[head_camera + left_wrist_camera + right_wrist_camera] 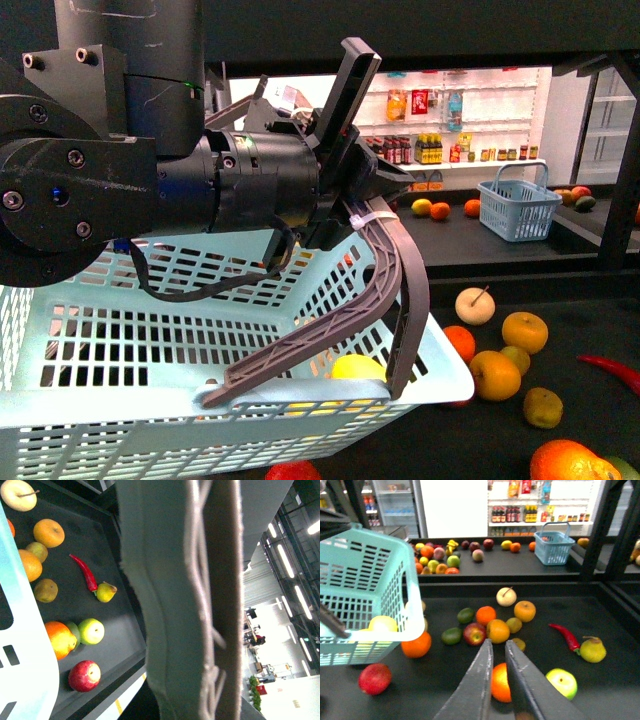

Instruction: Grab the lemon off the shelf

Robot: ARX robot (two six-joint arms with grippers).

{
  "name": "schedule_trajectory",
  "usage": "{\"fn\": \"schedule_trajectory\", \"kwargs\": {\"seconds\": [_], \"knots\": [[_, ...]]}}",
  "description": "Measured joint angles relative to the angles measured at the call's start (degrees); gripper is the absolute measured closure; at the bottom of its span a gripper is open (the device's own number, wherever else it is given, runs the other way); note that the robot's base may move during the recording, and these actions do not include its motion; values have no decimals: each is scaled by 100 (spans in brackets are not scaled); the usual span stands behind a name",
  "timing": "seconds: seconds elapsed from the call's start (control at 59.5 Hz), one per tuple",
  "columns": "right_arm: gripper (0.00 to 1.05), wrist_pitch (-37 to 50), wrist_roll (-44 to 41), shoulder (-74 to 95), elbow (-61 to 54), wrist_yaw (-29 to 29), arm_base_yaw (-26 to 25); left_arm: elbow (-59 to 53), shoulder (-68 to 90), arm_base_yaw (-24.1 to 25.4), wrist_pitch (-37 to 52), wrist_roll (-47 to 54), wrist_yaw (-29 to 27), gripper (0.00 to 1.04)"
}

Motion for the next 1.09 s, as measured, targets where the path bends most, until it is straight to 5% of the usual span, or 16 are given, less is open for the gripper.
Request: {"fn": "schedule_trajectory", "kwargs": {"seconds": [0.655,1.092], "knots": [[102,-343,-13,-699,-175,83,85,0,4,7,0,9,-4,98],[30,-343,-15,-699,-175,83,85,0,4,7,0,4,-4,98]]}}
